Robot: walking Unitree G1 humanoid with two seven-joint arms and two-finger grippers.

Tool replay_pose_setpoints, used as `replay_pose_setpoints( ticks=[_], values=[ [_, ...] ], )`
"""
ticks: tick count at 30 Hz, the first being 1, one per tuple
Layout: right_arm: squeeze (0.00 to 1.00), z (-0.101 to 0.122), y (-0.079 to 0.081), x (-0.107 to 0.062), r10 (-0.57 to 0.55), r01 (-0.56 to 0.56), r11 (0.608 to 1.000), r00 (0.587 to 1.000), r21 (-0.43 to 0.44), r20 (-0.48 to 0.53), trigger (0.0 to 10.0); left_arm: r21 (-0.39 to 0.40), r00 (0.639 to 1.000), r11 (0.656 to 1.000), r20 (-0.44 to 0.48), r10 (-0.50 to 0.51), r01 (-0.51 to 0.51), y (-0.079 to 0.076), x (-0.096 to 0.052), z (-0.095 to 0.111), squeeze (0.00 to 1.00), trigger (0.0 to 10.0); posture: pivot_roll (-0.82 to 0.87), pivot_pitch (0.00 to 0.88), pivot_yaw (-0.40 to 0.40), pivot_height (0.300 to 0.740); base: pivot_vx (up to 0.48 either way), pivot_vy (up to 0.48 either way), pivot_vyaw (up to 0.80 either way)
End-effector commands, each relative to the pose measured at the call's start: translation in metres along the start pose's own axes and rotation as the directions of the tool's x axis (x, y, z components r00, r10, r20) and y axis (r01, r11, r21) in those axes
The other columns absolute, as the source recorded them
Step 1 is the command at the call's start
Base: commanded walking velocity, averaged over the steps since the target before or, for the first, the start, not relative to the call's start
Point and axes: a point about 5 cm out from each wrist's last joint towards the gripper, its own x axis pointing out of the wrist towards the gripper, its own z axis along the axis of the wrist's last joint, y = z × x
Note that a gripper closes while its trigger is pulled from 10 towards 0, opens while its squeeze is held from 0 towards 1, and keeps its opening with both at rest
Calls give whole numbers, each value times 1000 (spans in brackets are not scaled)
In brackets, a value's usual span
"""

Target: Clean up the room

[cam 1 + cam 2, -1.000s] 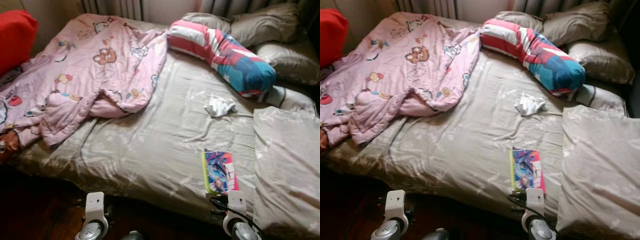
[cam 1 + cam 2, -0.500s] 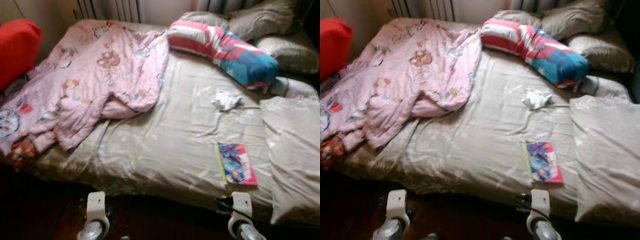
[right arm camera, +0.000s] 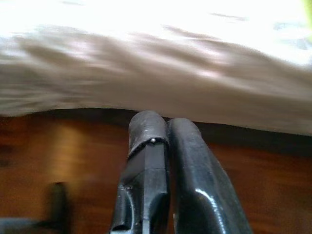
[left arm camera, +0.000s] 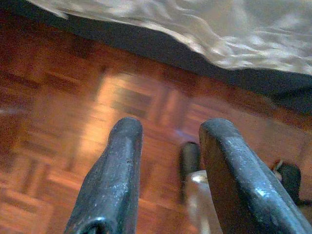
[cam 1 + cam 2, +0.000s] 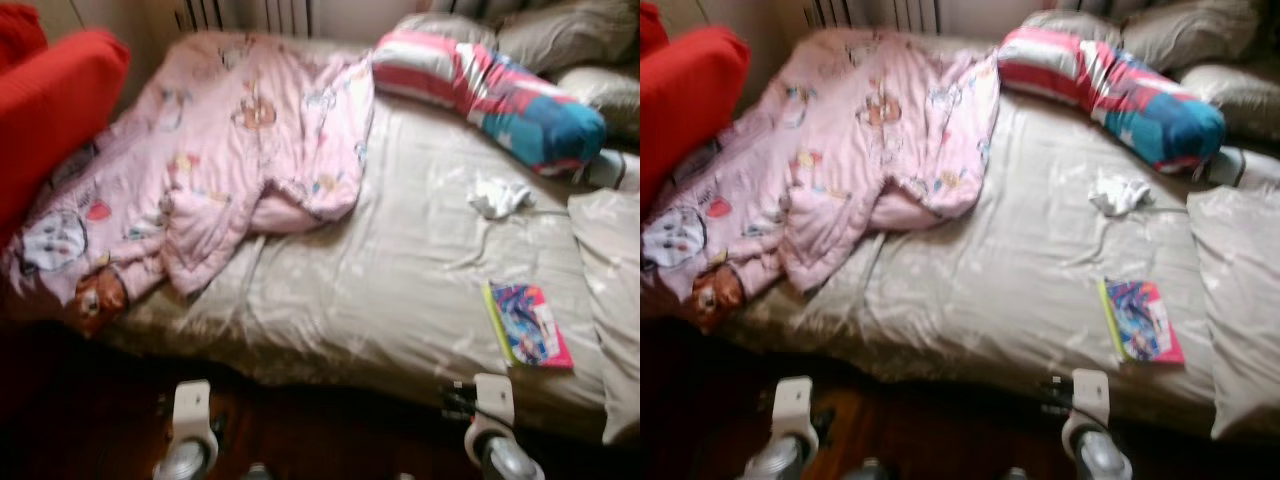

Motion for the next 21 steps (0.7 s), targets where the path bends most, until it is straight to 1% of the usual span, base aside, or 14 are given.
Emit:
replay_pose_setpoints(
  ticks=[1, 3, 10, 21],
  values=[
    [0, -9, -7, -4, -20, 20, 1000, 999, -1, -35, 10000, 1, 999, 1000, -36, -6, 6, -2, -2, -10, 0, 10000, -2, 212, -2, 740, 0, 409, 0],
    [0, -12, -3, -4, -14, 14, 1000, 999, -5, -43, 10000, -3, 999, 1000, -39, -5, 5, -2, -3, -10, 0, 10000, -3, 215, -3, 740, 0, 411, 0],
    [0, -18, 2, -5, -7, 6, 1000, 999, -14, -53, 10000, -4, 999, 1000, -48, -5, 4, -2, -3, -12, 0, 10000, -11, 222, 3, 740, 0, 411, 0],
    [0, -23, 0, -8, -12, 11, 1000, 998, -8, -57, 10000, 1, 999, 1000, -52, -6, 6, -1, -3, -13, 0, 10000, -14, 222, 7, 740, 0, 411, 0]
  ],
)
